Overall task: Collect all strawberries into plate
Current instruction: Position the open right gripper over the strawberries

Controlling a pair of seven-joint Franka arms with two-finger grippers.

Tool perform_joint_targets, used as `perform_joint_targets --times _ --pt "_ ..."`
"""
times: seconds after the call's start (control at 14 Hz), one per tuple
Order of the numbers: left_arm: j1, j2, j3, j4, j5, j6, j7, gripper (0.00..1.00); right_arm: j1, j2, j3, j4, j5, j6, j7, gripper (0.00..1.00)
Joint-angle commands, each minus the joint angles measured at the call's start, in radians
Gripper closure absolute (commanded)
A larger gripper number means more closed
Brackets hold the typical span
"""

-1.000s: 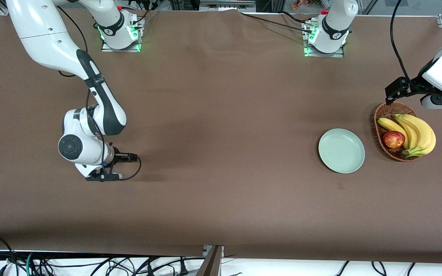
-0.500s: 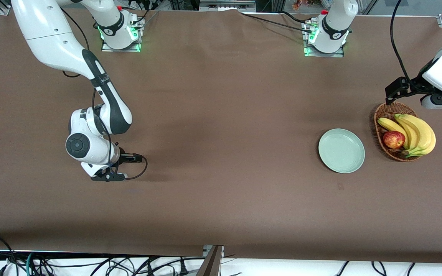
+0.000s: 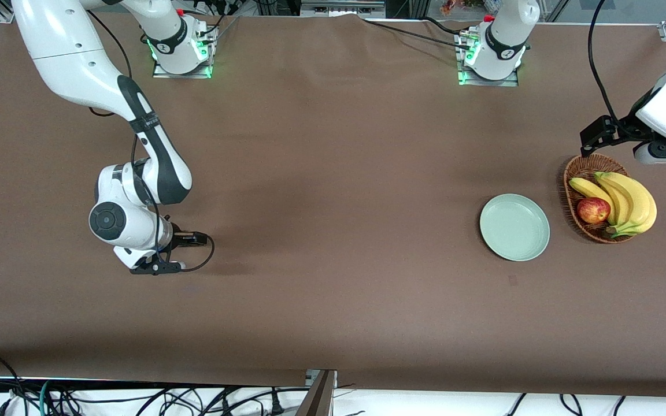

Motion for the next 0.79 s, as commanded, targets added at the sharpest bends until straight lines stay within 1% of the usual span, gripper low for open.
perform_joint_targets --times 0.0,0.21,0.57,0.64,0.71 --pt "0.004 0.014 0.002 0.033 -0.021 -0.024 0.017 0.00 -0.005 -0.020 0.002 -0.026 -0.005 -0.022 -0.018 0.00" --pt "0.004 0.014 0.002 0.033 -0.021 -0.024 0.017 0.00 -0.005 -0.022 0.002 -0.063 -0.005 -0.022 -0.020 0.00" --pt "0.004 0.014 0.002 0.033 -0.021 -0.024 0.017 0.00 0.000 -0.014 0.002 -0.074 -0.005 -0.021 -0.015 0.01" --pt "0.004 0.014 0.002 0.033 -0.021 -0.024 0.017 0.00 0.001 -0.014 0.002 -0.074 -0.005 -0.021 -0.017 0.06" --pt "0.004 0.014 0.002 0.033 -0.021 -0.024 0.018 0.00 0.003 -0.014 0.002 -0.070 -0.005 -0.021 -0.018 0.19"
